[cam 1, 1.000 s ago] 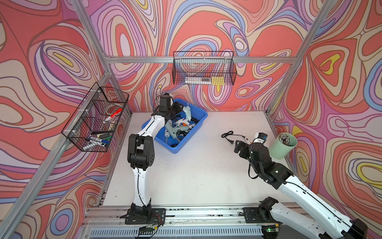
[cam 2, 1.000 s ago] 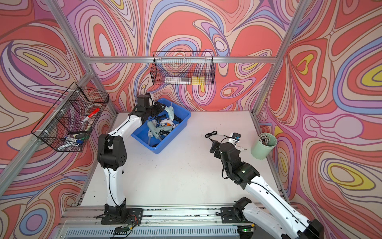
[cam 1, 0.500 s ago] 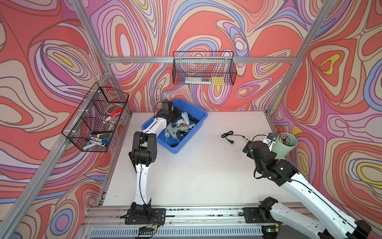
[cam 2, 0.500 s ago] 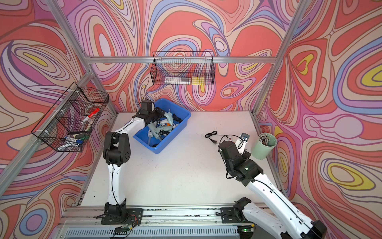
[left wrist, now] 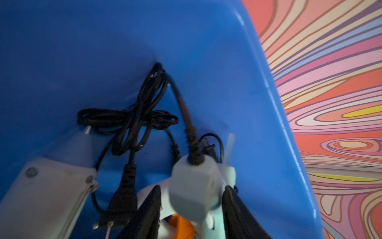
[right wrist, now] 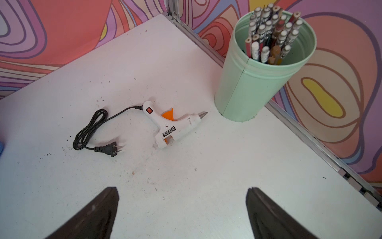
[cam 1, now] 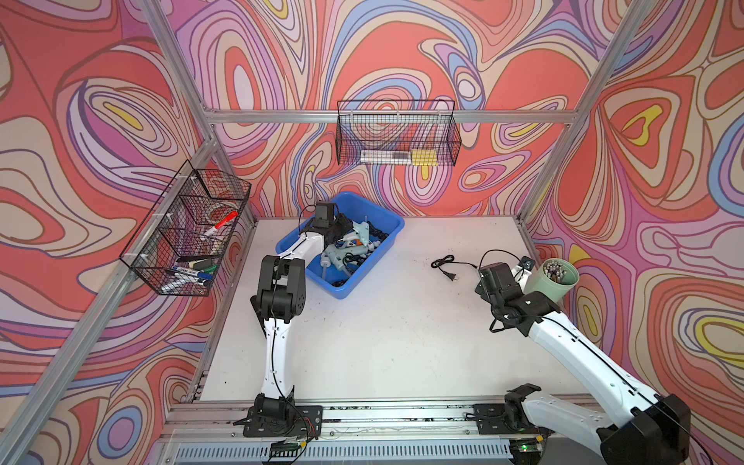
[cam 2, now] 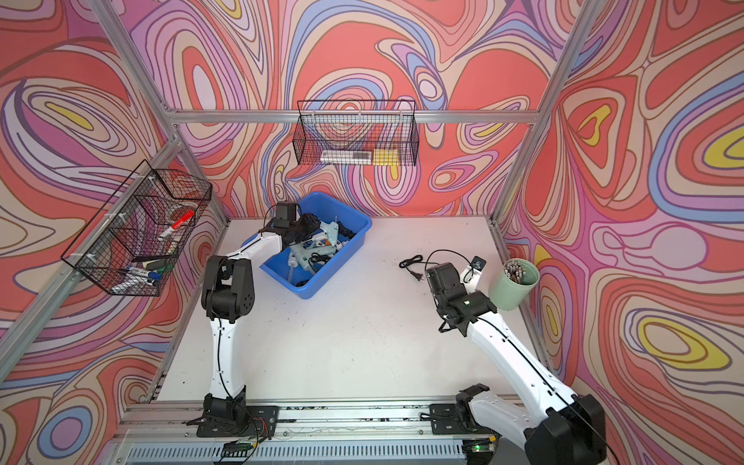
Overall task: Put the hot melt glue gun into the storage box
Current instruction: Place the hot melt adhesive gun in the storage box.
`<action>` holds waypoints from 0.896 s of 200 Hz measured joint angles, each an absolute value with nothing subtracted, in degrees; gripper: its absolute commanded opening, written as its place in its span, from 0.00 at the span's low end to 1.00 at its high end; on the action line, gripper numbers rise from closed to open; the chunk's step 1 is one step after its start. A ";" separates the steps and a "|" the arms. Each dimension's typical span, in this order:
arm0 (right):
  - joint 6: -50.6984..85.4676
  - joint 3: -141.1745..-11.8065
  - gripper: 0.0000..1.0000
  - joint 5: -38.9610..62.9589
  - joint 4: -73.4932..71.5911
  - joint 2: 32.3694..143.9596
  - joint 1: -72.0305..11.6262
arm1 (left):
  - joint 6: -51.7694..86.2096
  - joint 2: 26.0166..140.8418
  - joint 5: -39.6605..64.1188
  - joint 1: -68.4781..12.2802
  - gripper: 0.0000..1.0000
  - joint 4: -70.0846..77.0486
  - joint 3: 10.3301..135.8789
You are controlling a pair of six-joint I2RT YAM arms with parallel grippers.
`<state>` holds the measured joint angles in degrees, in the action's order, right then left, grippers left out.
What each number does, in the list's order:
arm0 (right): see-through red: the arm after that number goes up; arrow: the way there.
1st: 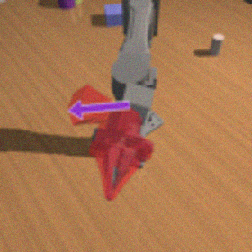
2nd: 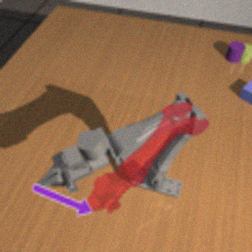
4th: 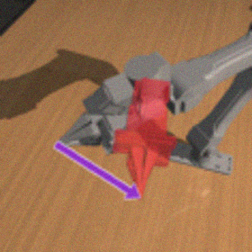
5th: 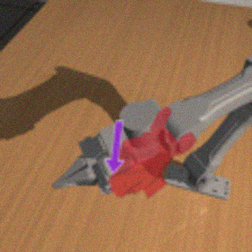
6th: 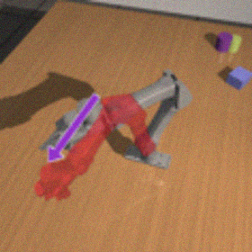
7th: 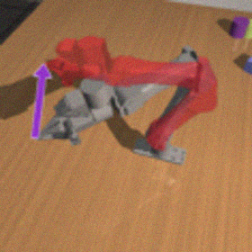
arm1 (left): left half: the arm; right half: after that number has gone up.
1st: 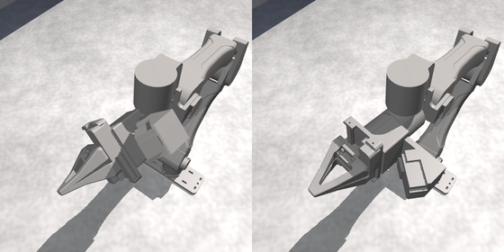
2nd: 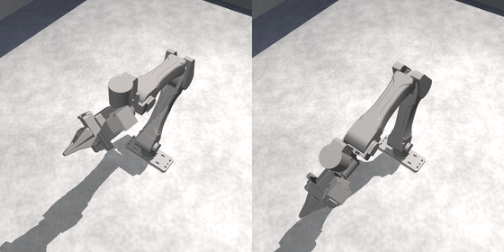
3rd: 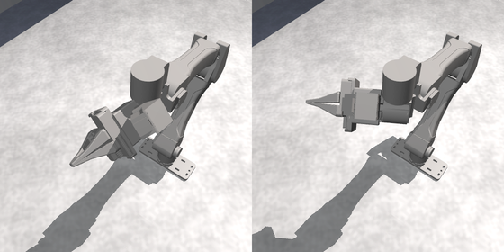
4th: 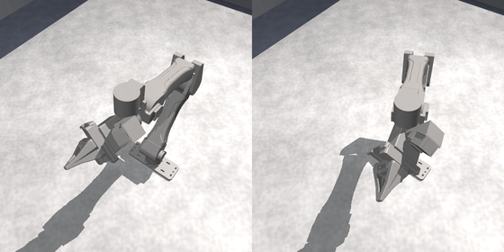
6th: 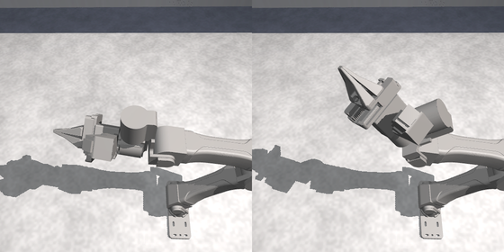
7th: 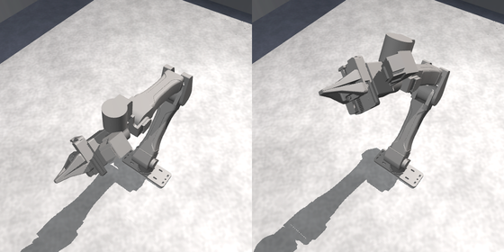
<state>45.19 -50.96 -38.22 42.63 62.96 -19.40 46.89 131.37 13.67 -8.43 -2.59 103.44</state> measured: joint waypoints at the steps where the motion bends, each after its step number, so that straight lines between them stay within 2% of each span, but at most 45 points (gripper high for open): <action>1: 45.08 -50.96 0.98 -38.02 42.48 63.07 -19.18 | 46.92 131.37 13.67 -8.40 0.66 -2.59 103.37; 28: 42.54 -50.83 0.98 -33.10 39.03 65.45 -14.26 | 46.09 129.25 12.43 -8.25 0.80 -2.81 101.86; 87: 38.30 -50.78 0.98 -19.77 33.54 71.44 -2.37 | 43.03 120.92 8.45 -7.60 0.99 -6.74 100.25; 179: 39.90 -48.84 0.98 -16.86 30.30 76.66 6.13 | 40.84 112.86 7.60 -7.40 0.99 -15.20 94.63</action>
<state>39.90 -48.84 -16.86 30.30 76.66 6.13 40.84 112.86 7.60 -7.40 -15.20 94.63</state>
